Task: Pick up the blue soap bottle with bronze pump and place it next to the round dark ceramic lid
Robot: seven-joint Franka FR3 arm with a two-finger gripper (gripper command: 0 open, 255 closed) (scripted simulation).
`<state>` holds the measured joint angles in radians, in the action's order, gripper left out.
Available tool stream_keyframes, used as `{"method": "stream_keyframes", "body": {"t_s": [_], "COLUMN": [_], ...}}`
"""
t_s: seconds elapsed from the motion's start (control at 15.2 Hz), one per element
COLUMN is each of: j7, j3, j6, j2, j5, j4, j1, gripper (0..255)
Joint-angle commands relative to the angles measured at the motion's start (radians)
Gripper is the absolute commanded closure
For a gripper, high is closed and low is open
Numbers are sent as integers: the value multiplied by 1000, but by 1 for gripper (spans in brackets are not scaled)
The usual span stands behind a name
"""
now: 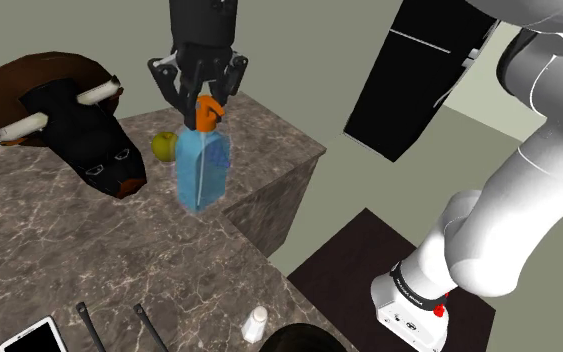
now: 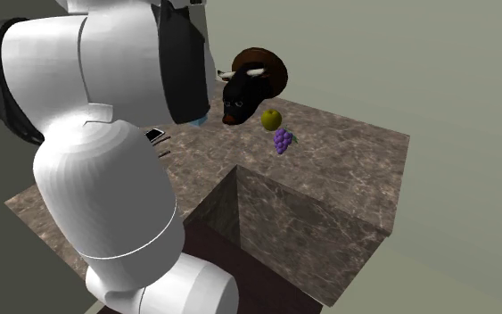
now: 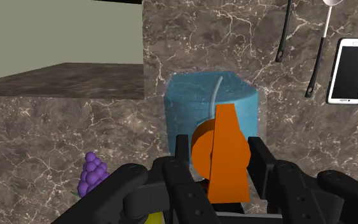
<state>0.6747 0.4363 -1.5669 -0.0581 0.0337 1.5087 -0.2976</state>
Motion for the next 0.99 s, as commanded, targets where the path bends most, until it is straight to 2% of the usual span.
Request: {"method": "stream_keyframes", "body": {"t_s": [0.0,0.46,0.92], "j7": [42,195,375], "j3": [19,94,181], "j6": [8,57,121], "j2": [20,43,2], "j5": [-7,-16,10], "j4": [11,-15,-110], "j1": [-21,-100,-197], "gripper": [255,255,255]}}
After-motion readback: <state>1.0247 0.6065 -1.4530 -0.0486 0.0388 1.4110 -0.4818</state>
